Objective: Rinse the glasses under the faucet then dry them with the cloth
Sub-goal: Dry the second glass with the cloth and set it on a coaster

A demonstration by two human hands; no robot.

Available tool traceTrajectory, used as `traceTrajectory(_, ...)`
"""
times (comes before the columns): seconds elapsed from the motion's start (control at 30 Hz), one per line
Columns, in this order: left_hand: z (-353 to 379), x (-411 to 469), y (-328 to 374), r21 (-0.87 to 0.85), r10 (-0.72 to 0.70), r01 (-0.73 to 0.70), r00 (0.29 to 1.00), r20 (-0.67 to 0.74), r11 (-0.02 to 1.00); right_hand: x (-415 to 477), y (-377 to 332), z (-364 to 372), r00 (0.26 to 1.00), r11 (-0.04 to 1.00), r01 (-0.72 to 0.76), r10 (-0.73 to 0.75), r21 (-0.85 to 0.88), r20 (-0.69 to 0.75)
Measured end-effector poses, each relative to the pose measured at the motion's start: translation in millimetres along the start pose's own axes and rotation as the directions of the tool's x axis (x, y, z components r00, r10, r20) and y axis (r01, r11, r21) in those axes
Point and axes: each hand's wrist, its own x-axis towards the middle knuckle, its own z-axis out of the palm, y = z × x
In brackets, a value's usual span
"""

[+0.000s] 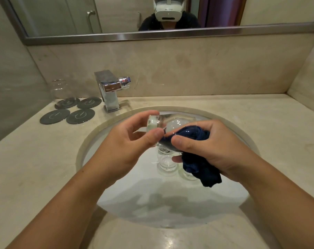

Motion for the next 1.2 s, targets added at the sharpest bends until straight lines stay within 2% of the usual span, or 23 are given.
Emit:
traceTrajectory(0.13, -3, 1, -2, 0.027, 0.027, -0.028, 0.999, 0.02, 0.999, 1, 1, -2, 1.0, 0.998, -0.011, 0.012, 0.07, -0.007)
traceTrajectory(0.33, -2, 7, -7, -0.102, -0.095, 0.095, 0.995, 0.001, 0.99, 2, 0, -3, 0.997, 1.0, -0.021, 0.022, 0.008, -0.07)
traceTrajectory(0.43, -4, 6, -8, -0.043, -0.033, 0.033, 0.999, 0.007, 0.999, 3, 2, -3, 0.998, 1.0, -0.015, 0.014, -0.01, -0.055)
traceTrajectory(0.63, -9, 4, -9, 0.015, 0.071, -0.072, 0.995, 0.071, 0.997, 3, 2, -6, 0.998, 0.995, -0.058, 0.061, 0.086, -0.029)
traceTrajectory(0.73, -7, 4, -9, -0.012, 0.068, -0.068, 0.996, 0.058, 0.998, 2, -2, -6, 0.998, 0.996, -0.03, 0.035, 0.088, -0.056)
traceTrajectory(0.83, -3, 5, -10, -0.095, -0.005, 0.011, 0.998, 0.055, 0.995, 1, -4, -3, 0.997, 0.998, -0.004, 0.009, 0.067, -0.072)
traceTrajectory(0.9, -2, 5, -9, -0.082, -0.028, 0.029, 0.999, 0.021, 0.996, 1, -3, -3, 0.997, 1.0, 0.002, 0.0, 0.025, -0.071)
traceTrajectory(1.0, -4, 4, -8, -0.006, 0.019, -0.019, 1.0, 0.002, 1.0, 0, -3, -2, 0.998, 1.0, 0.002, -0.002, 0.003, -0.056)
traceTrajectory(1.2, -7, 2, -10, 0.048, 0.116, -0.119, 0.991, 0.061, 0.992, 1, -5, -5, 0.998, 0.995, -0.022, 0.028, 0.097, -0.062)
